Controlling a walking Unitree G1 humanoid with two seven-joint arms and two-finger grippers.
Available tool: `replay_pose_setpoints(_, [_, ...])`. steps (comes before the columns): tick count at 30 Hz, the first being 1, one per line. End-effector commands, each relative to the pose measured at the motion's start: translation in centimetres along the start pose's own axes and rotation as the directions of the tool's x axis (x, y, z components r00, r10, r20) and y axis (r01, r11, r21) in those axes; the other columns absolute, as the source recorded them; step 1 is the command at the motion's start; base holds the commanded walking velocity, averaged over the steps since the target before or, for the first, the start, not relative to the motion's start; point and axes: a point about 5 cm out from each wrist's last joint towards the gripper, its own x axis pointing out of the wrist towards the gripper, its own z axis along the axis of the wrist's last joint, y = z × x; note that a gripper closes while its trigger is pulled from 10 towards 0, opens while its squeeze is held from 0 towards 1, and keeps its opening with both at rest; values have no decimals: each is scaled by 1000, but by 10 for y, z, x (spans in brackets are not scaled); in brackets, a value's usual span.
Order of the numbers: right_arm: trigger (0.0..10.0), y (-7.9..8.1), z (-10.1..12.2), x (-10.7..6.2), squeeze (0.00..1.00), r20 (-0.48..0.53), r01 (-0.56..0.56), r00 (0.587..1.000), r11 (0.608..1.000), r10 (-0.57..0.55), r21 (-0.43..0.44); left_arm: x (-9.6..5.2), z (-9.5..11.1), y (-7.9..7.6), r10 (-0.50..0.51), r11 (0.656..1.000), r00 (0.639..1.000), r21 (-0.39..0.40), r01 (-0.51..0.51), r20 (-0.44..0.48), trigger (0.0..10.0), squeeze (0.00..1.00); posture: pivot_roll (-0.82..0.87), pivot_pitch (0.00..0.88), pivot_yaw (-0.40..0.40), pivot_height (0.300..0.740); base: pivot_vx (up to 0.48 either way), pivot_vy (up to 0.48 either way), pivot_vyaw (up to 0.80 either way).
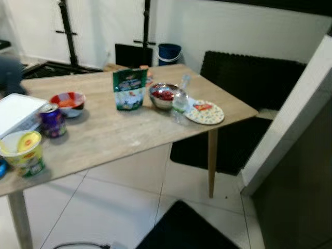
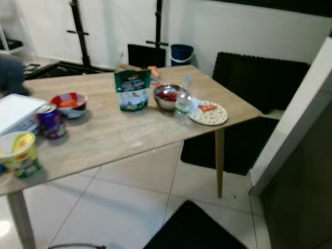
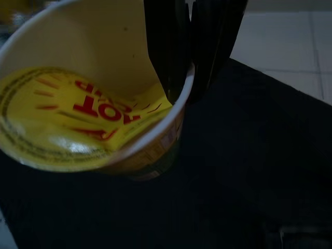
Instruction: Restocking fridge
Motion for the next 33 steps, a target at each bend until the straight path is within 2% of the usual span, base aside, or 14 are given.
replay_pose_setpoints(1, [10000, 1, 9, 0, 0, 22, 11, 1000, 1000, -11, -20, -1, -5, 1, 18, 999, 1000, 29, -18, -23, 10000, 0, -95, 0, -54, 740, 0, 0, -775])
replay_pose_setpoints(5, [10000, 5, 14, 0, 0, 28, 11, 1000, 999, -9, -41, -1, -4, 6, 50, 999, 999, 24, -49, -20, 10000, 0, -85, 0, -59, 740, 0, 0, -775])
replay_pose_setpoints(9, [10000, 9, 23, 1, 0, 66, 15, 998, 997, -10, -78, -3, -5, 16, 118, 993, 993, -28, -118, -11, 10000, 0, -68, 0, -62, 740, 0, 0, -775])
replay_pose_setpoints(11, [10000, 12, 33, 0, 0, 102, 21, 995, 995, -11, -96, -5, -3, 28, 178, 981, 984, -84, -177, 2, 10000, 0, -48, 0, -70, 740, 0, 0, -775])
replay_pose_setpoints(12, [10000, 12, 33, 0, 0, 102, 21, 995, 995, -11, -96, -5, -3, 28, 178, 981, 984, -84, -177, 2, 10000, 0, -48, 0, -70, 740, 0, 0, -775])
replay_pose_setpoints(16, [10000, 17, 57, -2, 0, 164, 34, 986, 991, -13, -128, -13, -3, 64, 323, 914, 946, -259, -311, 5, 10000, 0, -5, 0, -93, 740, 0, 0, -775])
replay_pose_setpoints(17, [10000, 17, 57, -2, 0, 164, 34, 986, 991, -13, -128, -13, -3, 64, 323, 914, 946, -259, -311, 5, 10000, 0, -5, 0, -93, 740, 0, 0, -775])
replay_pose_setpoints(19, [10000, 22, 69, -4, 0, 189, 36, 982, 985, -4, -167, -20, -9, 82, 384, 857, 923, -367, -363, -17, 10000, 0, 26, 0, -115, 740, 0, 0, -775])
replay_pose_setpoints(20, [10000, 22, 69, -4, 0, 189, 36, 982, 985, -4, -167, -20, -9, 82, 384, 857, 923, -367, -363, -17, 10000, 0, 26, 0, -115, 740, 0, 0, -775])
replay_pose_setpoints(22, [10000, 26, 78, -5, 0, 204, 38, 979, 979, 4, -198, -25, -17, 92, 413, 816, 910, -430, -387, -34, 10000, 0, 46, 0, -127, 740, 0, 0, -775])
replay_pose_setpoints(24, [10000, 26, 78, -5, 0, 204, 38, 979, 979, 4, -198, -25, -17, 92, 413, 816, 910, -430, -387, -34, 10000, 0, 46, 0, -127, 740, 0, 0, -775])
replay_pose_setpoints(29, [10000, 29, 83, -6, 0, 213, 42, 977, 976, 5, -212, -26, -29, 88, 409, 787, 910, -481, -386, -61, 10000, 0, 64, 4, -128, 740, 0, 0, -775])
replay_pose_setpoints(31, [10000, 30, 83, -6, 0, 214, 43, 977, 976, 4, -213, -25, -32, 83, 396, 790, 916, -484, -377, -67, 10000, 0, 64, 4, -128, 740, 0, 0, -775])
replay_pose_setpoints(33, [10000, 31, 82, -5, 0, 213, 43, 977, 978, 1, -204, -22, -36, 71, 366, 810, 928, -466, -355, -72, 10000, 0, 68, 0, -120, 740, 0, 0, -775])
